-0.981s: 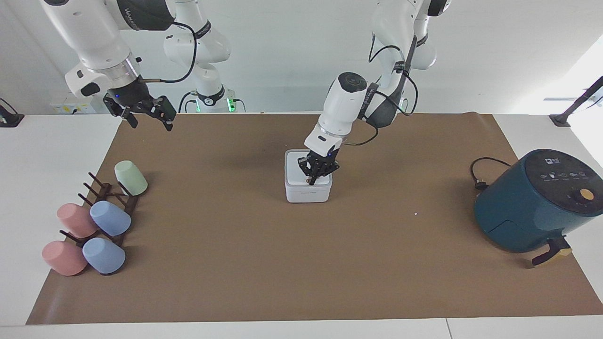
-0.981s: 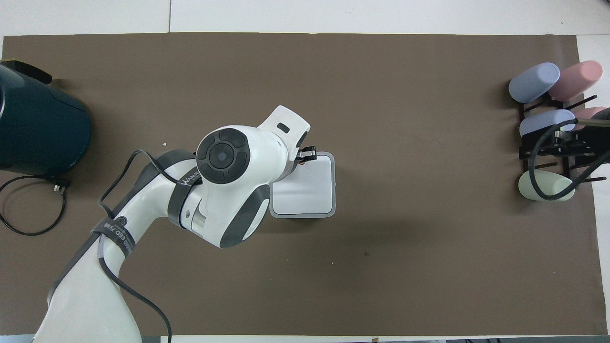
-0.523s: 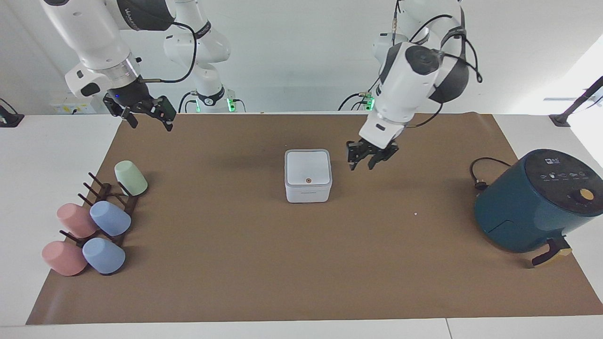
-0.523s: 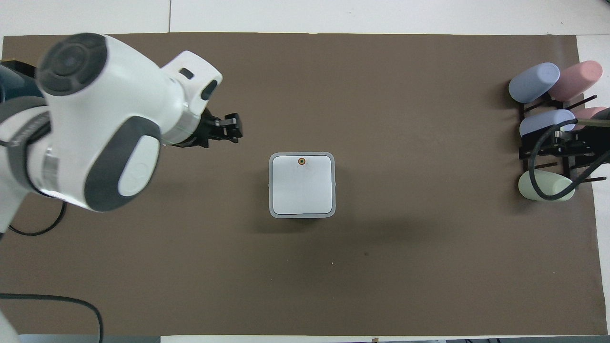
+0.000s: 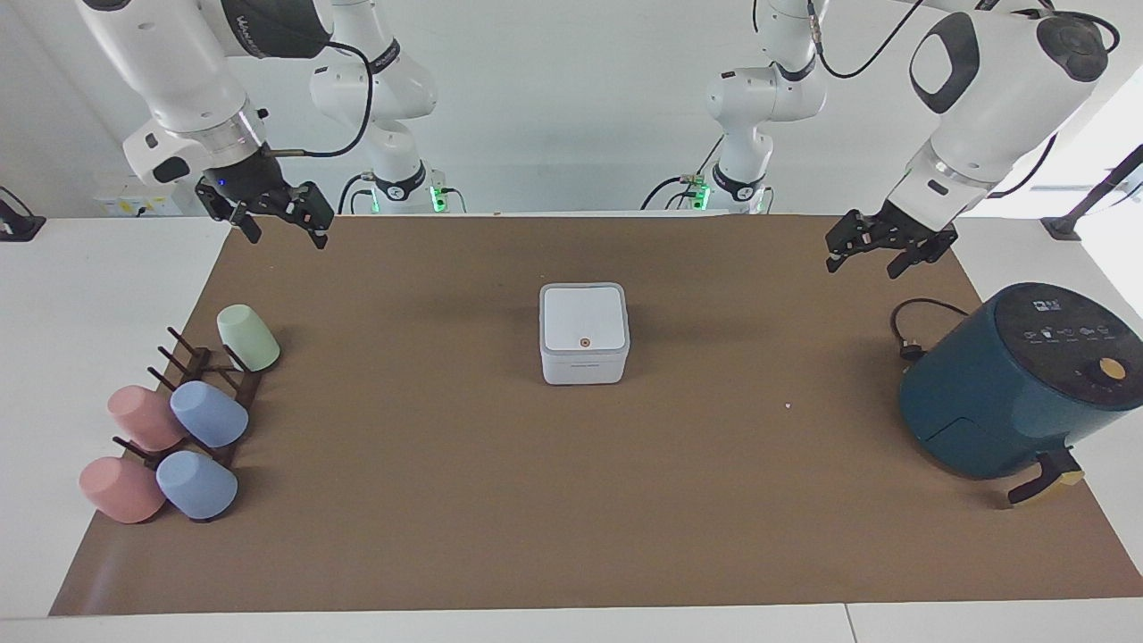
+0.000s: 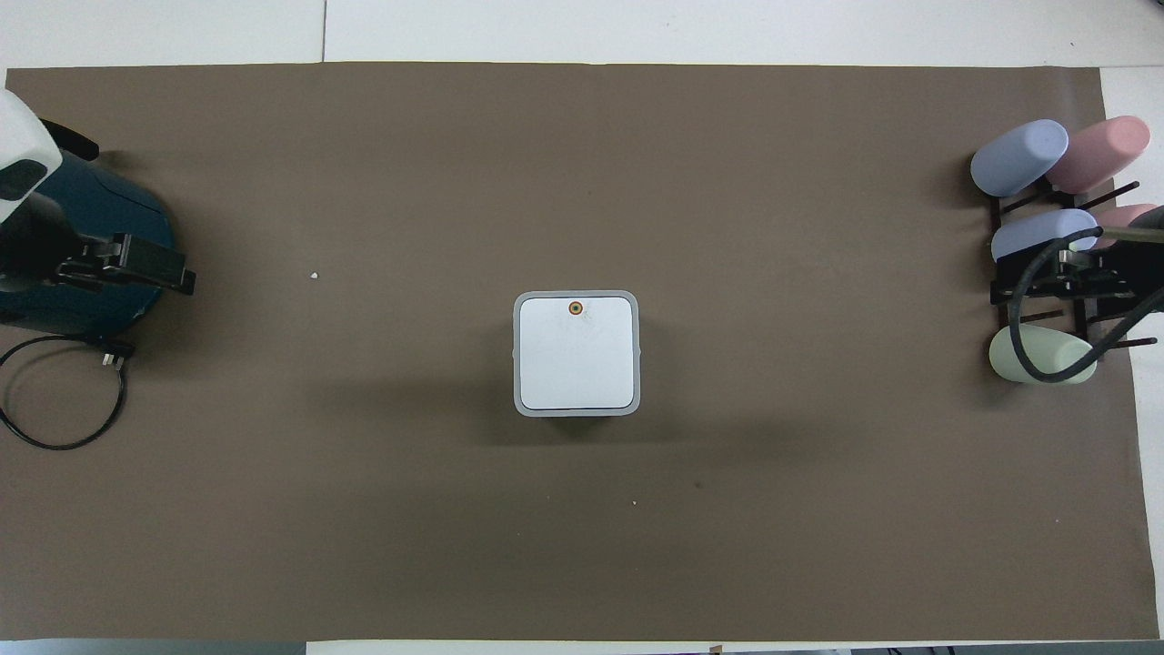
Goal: Close trash can lid
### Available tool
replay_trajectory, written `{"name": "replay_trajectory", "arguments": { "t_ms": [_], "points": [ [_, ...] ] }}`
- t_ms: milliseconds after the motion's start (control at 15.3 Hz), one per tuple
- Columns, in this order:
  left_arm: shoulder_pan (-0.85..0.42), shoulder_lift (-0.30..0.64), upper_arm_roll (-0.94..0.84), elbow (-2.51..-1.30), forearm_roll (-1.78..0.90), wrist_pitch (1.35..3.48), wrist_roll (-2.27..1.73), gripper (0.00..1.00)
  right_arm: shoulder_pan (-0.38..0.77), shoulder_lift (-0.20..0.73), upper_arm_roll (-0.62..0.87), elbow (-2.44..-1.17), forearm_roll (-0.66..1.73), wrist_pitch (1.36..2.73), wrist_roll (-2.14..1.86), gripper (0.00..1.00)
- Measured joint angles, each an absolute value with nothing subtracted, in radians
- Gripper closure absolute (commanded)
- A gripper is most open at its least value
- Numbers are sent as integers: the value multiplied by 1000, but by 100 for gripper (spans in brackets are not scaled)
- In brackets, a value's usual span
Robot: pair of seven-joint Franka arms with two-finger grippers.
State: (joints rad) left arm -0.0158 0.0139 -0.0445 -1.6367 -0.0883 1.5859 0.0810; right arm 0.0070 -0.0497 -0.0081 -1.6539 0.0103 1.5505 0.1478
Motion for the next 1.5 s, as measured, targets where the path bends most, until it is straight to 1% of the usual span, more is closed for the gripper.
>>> {"name": "replay_trajectory", "arguments": {
  "t_ms": [131, 262, 393, 785, 1505],
  "points": [
    [-16, 5, -51, -1610, -57, 1532, 84, 0, 7, -50, -8, -1654, 10, 1550, 148, 0],
    [-19, 2, -61, -1555, -37, 1467, 84, 0, 7, -50, -8, -1654, 10, 1550, 148, 0],
    [-20, -2, -66, -1533, -29, 1447, 83, 0, 7, -50, -8, -1654, 10, 1550, 148, 0],
    [-20, -3, -72, -1552, 9, 1458, 83, 0, 7, -50, -8, -1654, 10, 1550, 148, 0],
    [-3, -3, -88, -1553, -1, 1488, 67, 0, 7, -50, -8, -1654, 10, 1550, 148, 0]
  ]
}}
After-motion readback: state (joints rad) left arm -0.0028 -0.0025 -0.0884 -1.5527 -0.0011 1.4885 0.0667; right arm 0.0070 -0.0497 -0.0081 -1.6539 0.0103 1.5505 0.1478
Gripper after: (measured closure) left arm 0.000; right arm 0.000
